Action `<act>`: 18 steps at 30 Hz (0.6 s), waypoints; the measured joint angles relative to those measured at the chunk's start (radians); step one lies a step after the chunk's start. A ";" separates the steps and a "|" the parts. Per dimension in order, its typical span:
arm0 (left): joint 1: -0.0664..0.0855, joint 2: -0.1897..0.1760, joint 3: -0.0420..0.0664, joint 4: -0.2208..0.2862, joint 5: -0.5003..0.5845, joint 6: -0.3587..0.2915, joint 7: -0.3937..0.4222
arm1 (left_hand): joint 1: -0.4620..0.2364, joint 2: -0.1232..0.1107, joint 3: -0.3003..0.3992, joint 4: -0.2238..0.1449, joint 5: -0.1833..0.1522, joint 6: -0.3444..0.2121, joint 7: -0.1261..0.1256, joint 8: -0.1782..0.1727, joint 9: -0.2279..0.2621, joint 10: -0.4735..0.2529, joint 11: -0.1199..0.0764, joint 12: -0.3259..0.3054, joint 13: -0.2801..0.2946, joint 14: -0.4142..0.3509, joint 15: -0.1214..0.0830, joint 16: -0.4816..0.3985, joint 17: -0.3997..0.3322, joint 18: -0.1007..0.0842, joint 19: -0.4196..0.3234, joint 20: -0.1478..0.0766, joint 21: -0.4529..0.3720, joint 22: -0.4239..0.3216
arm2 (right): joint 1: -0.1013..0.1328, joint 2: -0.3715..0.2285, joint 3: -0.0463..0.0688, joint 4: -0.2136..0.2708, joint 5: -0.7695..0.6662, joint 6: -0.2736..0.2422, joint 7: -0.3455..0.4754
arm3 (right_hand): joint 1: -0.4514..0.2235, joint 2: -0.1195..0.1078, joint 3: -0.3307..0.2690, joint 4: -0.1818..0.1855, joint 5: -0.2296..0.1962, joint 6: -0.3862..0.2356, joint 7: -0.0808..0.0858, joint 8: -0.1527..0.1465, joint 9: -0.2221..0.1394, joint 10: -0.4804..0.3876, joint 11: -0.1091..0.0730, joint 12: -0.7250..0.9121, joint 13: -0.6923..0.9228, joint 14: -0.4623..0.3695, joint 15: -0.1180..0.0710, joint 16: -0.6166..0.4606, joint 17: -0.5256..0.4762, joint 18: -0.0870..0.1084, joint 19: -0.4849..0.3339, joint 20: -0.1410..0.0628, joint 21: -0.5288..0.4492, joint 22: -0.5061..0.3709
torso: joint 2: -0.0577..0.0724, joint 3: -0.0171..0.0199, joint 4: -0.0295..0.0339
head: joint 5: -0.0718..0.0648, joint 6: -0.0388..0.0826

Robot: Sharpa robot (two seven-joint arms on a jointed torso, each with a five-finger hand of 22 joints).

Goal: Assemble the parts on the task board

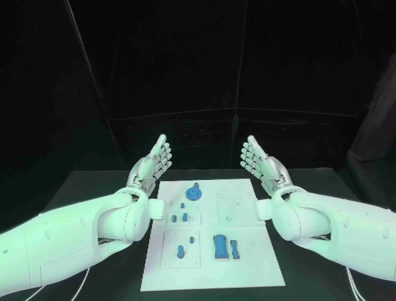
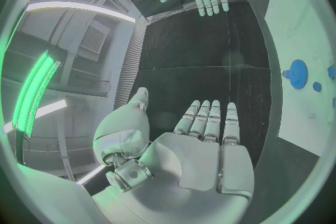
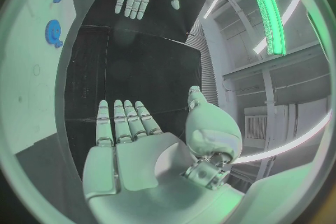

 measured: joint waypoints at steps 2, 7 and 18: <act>-0.010 -0.005 0.008 0.020 -0.009 -0.042 0.001 | -0.033 0.000 -0.012 0.000 0.000 -0.023 -0.004 0.000 0.000 -0.023 -0.004 0.000 0.000 -0.022 -0.002 -0.006 -0.001 -0.022 -0.019 -0.019 0.000 -0.022 | -0.002 -0.004 0.000 0.016 0.017 -0.035 0.010 | -0.033 -0.001 0.000 0.000 0.000 -0.022 -0.003 -0.001 0.000 -0.025 -0.004 0.000 0.000 -0.024 -0.002 0.000 -0.001 -0.008 -0.021 -0.021 -0.002 -0.016 | 0.000 0.0003 0.0001 | 0.000 0.000; -0.018 -0.008 0.013 0.037 -0.023 -0.105 0.002 | -0.105 0.000 -0.030 0.000 0.000 -0.075 -0.010 -0.004 0.000 -0.073 -0.009 -0.005 0.000 -0.071 -0.007 -0.014 -0.001 -0.039 -0.058 -0.058 0.000 -0.058 | -0.003 -0.006 0.000 0.026 0.042 -0.083 0.027 | -0.109 -0.002 0.005 0.000 0.000 -0.072 -0.008 -0.001 -0.001 -0.081 -0.010 0.000 0.000 -0.082 -0.005 0.000 -0.001 -0.046 -0.070 -0.057 -0.004 -0.040 | -0.001 0.0005 0.0001 | 0.000 0.000; -0.018 -0.009 0.014 0.038 -0.035 -0.148 0.002 | -0.214 0.000 -0.040 0.001 0.000 -0.152 -0.014 -0.004 0.000 -0.146 -0.015 -0.005 0.000 -0.142 -0.010 -0.018 -0.002 -0.039 -0.109 -0.087 0.000 -0.080 | -0.003 -0.006 0.000 0.026 0.063 -0.116 0.040 | -0.222 -0.002 0.005 0.000 0.000 -0.146 -0.012 -0.001 -0.001 -0.167 -0.014 -0.004 -0.001 -0.169 -0.006 0.000 -0.001 -0.062 -0.146 -0.078 -0.004 -0.054 | -0.001 0.0007 0.0002 | 0.000 0.000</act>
